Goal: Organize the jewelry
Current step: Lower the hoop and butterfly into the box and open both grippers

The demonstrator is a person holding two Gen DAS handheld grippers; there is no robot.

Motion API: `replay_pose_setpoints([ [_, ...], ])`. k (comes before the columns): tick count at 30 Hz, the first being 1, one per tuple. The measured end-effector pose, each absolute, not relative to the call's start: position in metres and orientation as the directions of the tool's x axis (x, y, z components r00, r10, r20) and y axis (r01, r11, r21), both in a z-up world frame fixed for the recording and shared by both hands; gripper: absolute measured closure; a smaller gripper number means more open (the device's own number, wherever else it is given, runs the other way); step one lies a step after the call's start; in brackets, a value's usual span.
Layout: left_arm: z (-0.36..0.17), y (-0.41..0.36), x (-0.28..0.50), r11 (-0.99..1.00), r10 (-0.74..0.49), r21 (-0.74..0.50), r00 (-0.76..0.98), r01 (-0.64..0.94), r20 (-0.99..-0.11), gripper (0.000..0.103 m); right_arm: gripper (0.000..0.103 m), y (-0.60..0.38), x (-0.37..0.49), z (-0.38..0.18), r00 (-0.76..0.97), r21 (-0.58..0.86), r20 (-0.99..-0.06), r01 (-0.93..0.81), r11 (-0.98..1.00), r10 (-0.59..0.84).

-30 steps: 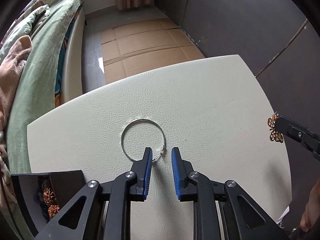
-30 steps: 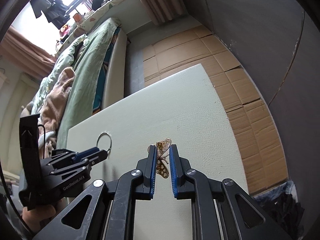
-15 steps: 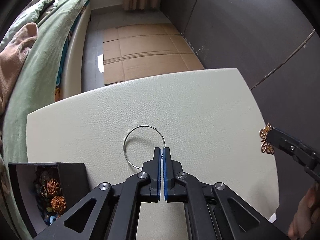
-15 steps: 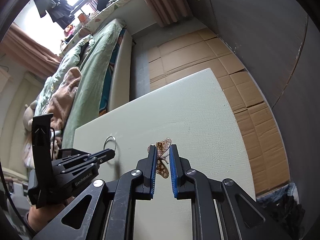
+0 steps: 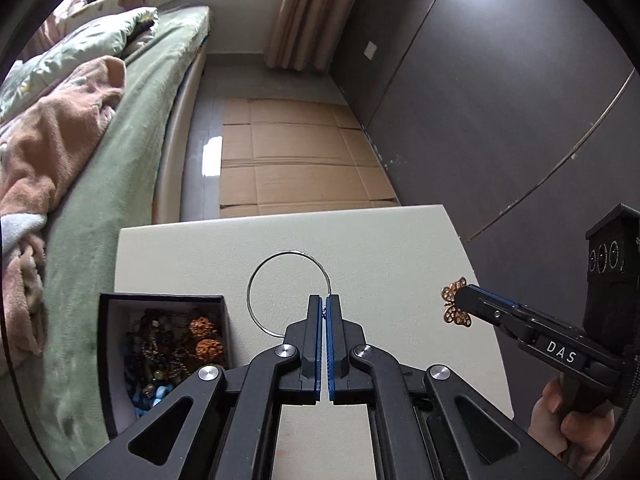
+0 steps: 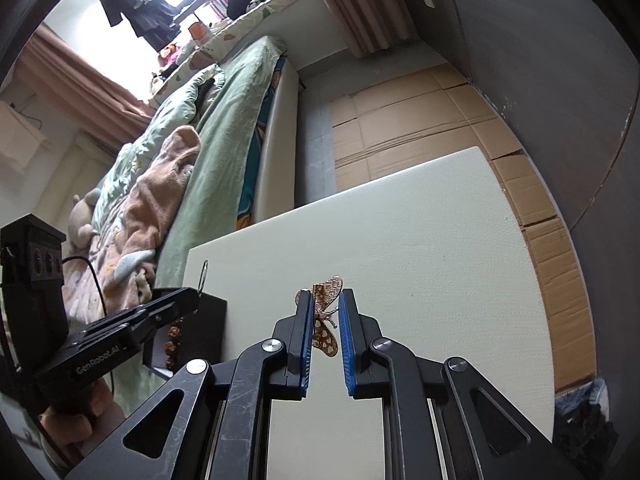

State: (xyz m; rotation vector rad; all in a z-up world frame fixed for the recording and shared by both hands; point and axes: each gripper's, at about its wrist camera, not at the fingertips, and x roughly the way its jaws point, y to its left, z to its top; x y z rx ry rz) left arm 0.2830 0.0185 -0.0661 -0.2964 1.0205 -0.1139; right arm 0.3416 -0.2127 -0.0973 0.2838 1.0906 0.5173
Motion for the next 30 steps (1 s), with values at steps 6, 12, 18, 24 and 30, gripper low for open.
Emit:
replay_pose_setpoints([
  [6, -0.046, 0.045, 0.256, 0.928, -0.264, -0.368, 0.580, -0.066, -0.771, 0.102, 0.089, -0.195, 0.333, -0.086, 0.360, 0.479, -0.741, -0.309, 0.821, 0.568],
  [12, -0.046, 0.067, 0.237, 0.917, -0.243, -0.381, 0.599, -0.113, -0.763, 0.102, 0.089, -0.181, 0.326, -0.081, 0.355, 0.491, -0.721, -0.345, 0.800, 0.595],
  [18, -0.048, 0.086, 0.229, 0.931, -0.144, -0.317, 0.616, -0.181, -0.775, 0.102, 0.089, -0.162, 0.319, -0.078, 0.345, 0.481, -0.714, -0.390, 0.785, 0.609],
  [24, -0.048, 0.111, 0.224, 0.897, -0.117, -0.350, 0.619, -0.269, -0.777, 0.101, 0.089, -0.144, 0.313, -0.078, 0.320, 0.493, -0.703, -0.425, 0.759, 0.635],
  [30, -0.048, 0.132, 0.216, 0.862, -0.119, -0.400, 0.644, -0.311, -0.756, 0.024, 0.089, -0.121, 0.307, -0.074, 0.299, 0.516, -0.672, -0.468, 0.717, 0.678],
])
